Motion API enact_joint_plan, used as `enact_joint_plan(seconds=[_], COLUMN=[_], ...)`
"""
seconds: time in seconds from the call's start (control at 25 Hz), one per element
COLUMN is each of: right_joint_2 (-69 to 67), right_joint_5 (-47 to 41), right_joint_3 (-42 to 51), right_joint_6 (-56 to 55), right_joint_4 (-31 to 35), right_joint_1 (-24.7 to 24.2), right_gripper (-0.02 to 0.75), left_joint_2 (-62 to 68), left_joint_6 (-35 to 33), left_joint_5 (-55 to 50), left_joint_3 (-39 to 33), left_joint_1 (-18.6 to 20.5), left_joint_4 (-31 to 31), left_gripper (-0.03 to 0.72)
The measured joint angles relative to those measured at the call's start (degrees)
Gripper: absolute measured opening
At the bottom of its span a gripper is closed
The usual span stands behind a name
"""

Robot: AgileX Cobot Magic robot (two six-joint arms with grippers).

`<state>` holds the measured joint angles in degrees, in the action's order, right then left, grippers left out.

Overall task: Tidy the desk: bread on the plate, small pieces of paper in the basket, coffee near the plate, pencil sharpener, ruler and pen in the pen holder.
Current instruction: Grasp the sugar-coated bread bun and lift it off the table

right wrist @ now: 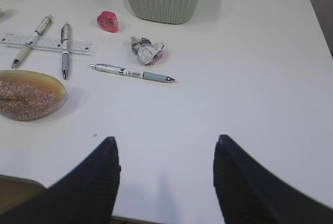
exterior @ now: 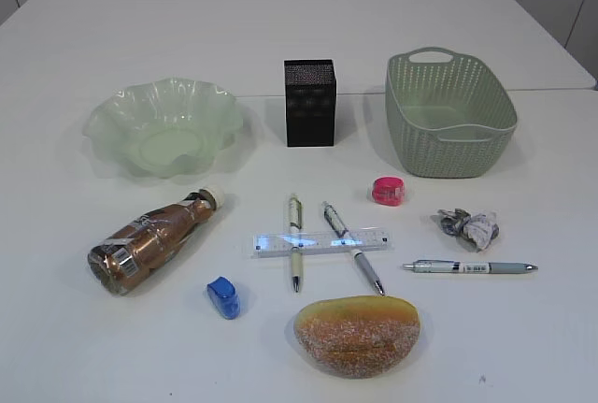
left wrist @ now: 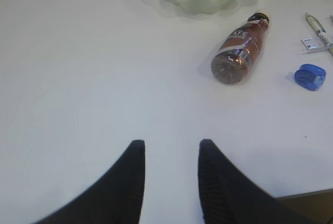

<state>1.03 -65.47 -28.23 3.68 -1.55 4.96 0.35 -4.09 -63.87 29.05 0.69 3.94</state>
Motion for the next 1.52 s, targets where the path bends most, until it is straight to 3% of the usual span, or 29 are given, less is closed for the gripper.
enact_joint_plan(seconds=[1.52], right_joint_2=[0.0], right_joint_5=[-0.1], right_joint_3=[0.0], right_joint_6=[0.0], right_joint_4=[0.0], right_joint_1=[0.0], right_gripper=[0.459], left_joint_2=[0.0], left_joint_6=[0.0], left_joint_5=[0.0], left_joint_3=[0.0], left_joint_1=[0.0], left_joint_4=[0.0], left_gripper=[0.238])
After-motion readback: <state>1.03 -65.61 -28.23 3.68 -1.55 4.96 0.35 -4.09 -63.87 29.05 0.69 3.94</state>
